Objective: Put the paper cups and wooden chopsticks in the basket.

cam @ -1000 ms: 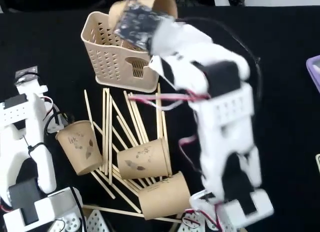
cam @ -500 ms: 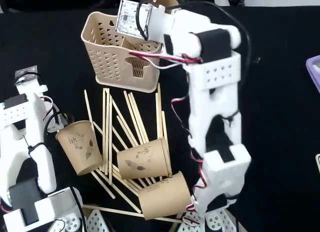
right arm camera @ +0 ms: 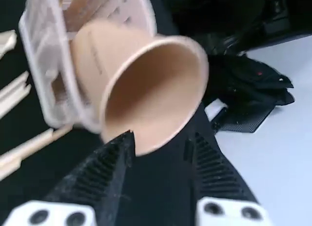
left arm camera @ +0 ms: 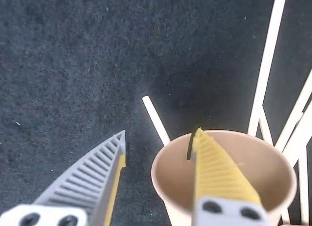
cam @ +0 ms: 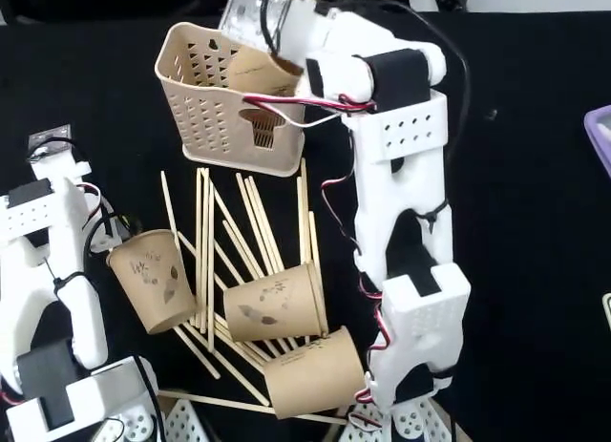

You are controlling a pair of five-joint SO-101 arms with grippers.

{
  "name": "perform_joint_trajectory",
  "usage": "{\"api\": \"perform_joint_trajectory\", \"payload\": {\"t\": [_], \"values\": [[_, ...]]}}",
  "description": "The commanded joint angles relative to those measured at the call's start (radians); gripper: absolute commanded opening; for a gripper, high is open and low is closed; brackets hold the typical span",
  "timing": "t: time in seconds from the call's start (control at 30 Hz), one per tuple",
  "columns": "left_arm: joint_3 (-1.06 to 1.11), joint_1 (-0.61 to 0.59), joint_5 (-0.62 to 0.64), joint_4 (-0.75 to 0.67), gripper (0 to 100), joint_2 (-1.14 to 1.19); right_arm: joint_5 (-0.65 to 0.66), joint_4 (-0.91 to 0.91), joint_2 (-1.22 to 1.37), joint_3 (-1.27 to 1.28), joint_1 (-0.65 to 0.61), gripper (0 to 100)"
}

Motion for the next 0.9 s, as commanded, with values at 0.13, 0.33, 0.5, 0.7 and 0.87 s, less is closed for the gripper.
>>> {"api": "perform_joint_trajectory", "payload": {"t": [0.13,0.33,0.5,0.7,0.87], "values": [[-0.002,0.008,0.008,-0.006,22,-0.038,-0.313,-0.195,0.013,-0.038,0.017,19.1],[-0.002,0.007,0.008,-0.006,22,-0.038,-0.362,-0.207,0.025,-0.033,-0.008,19.1],[-0.002,0.007,0.008,-0.006,22,-0.038,-0.361,-0.164,0.074,-0.038,-0.087,19.1],[-0.002,0.001,0.008,-0.006,22,-0.038,-0.362,-0.221,0.119,-0.054,-0.176,19.1],[-0.002,0.001,0.008,-0.006,22,-0.038,-0.362,-0.227,0.105,-0.16,-0.184,19.1]]}}
